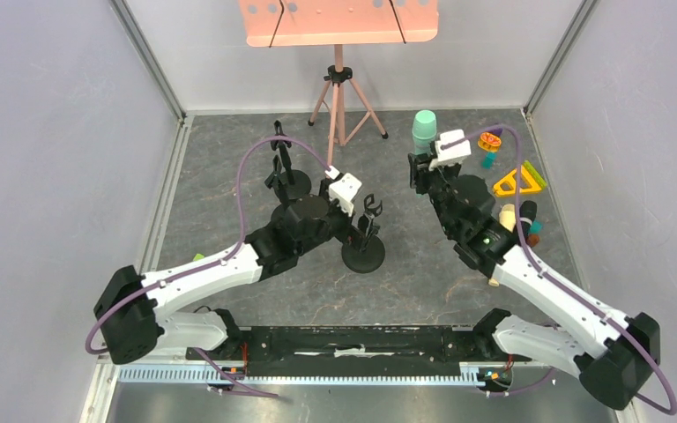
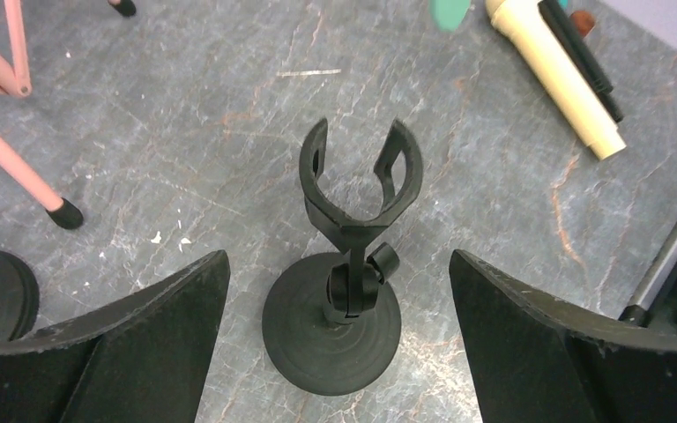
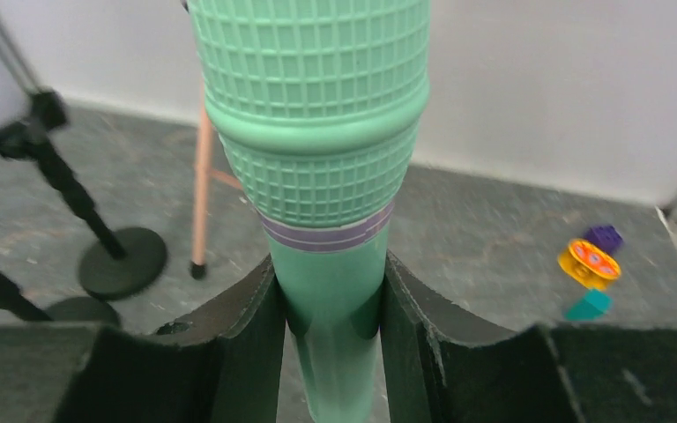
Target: Remove the microphone from the stand
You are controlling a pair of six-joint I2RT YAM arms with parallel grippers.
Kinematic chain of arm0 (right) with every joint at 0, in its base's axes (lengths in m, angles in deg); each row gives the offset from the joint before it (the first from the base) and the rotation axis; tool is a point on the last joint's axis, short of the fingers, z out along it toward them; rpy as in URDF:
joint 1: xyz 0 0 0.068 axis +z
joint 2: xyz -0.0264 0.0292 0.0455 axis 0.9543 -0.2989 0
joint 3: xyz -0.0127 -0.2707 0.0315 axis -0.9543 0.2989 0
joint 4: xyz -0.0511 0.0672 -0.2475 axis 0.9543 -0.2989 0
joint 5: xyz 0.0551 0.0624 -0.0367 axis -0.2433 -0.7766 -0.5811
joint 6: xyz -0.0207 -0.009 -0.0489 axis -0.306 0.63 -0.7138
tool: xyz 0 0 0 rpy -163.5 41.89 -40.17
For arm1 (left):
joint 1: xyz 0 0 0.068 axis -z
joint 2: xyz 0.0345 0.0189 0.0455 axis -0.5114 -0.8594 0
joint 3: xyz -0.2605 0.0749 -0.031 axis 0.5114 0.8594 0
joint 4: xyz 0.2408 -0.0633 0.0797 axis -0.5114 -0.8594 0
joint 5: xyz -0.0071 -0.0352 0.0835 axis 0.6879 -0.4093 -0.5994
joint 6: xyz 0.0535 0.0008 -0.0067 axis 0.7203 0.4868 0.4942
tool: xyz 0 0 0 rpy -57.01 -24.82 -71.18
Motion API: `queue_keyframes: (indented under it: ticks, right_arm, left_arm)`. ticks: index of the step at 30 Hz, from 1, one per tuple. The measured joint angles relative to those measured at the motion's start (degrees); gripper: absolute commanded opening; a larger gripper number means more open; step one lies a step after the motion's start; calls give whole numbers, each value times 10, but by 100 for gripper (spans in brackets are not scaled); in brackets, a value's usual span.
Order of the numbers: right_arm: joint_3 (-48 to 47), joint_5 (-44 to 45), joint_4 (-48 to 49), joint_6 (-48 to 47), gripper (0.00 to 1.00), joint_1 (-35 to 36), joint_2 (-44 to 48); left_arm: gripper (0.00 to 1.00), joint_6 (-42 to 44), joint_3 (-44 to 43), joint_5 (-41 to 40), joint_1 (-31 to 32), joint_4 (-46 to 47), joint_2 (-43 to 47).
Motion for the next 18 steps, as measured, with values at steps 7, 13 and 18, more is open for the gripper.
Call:
queue_keyframes:
  ticks: [7,13,18]
  right_arm:
    - [-56,-15,-143,29,0,-78,-92]
    - [-56,-123,-240,59,0,-149,-166]
    - [-51,-192,-276,76,0,-207,-209]
  left_arm:
    - [100,0,-36,26,-5,-34,49]
    - [100,0,-37,32,-6,-48,65]
    - [100,0,-36,32,-9,-53,65]
